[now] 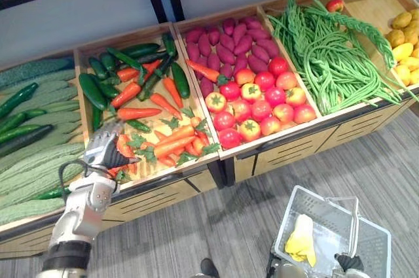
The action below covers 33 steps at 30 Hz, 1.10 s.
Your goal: Pick vegetable in the basket
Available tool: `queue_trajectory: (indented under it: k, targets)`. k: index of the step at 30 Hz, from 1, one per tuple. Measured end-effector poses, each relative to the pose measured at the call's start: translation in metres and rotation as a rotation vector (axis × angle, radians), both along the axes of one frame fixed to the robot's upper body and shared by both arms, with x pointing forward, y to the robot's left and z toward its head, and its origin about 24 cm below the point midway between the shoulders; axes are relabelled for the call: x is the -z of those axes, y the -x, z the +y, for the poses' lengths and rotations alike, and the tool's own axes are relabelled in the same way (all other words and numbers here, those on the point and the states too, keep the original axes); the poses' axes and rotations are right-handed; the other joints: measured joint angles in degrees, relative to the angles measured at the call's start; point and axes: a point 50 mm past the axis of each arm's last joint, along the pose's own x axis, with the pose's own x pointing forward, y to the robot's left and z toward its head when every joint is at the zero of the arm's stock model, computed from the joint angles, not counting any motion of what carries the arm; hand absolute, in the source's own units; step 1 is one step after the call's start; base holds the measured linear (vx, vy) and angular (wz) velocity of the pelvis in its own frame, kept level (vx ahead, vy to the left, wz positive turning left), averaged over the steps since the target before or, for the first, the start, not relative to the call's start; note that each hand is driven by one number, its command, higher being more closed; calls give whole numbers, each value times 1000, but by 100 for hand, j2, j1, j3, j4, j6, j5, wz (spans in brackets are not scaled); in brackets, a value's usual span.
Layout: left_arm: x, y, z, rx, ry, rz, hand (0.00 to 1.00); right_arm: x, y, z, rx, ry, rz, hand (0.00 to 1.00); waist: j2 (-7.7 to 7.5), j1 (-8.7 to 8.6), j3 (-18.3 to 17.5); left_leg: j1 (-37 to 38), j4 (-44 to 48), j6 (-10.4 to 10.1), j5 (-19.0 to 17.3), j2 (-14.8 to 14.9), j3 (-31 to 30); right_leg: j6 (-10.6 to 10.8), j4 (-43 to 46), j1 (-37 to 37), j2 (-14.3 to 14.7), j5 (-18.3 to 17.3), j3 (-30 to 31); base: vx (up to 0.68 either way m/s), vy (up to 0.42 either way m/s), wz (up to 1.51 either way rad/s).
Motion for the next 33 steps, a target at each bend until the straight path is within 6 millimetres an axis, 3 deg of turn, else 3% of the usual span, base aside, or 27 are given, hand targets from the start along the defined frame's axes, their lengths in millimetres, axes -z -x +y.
queue_trajectory:
  k: [12,23,33]
  targets:
    - [-15,-23,-23,103,-34,-19,0,-7,-14,0,-40,22,-50,100,-69,73,304,-397,306,12,-112,171,146,-76,97,-403,17,69,177,-50,-3,-6]
    - [-24,-29,-21,61,-35,-47,0,-12,-24,-1,-47,34,-84,100,-145,84,504,-702,479,29,-124,200,188,-115,88,-699,18,175,296,-51,-1,-3]
    - [-34,-30,-8,-37,-8,-97,0,-15,-29,-1,-57,35,-106,100,-244,76,614,-1092,697,80,-169,287,257,-136,-80,-1001,65,485,488,-50,3,-5]
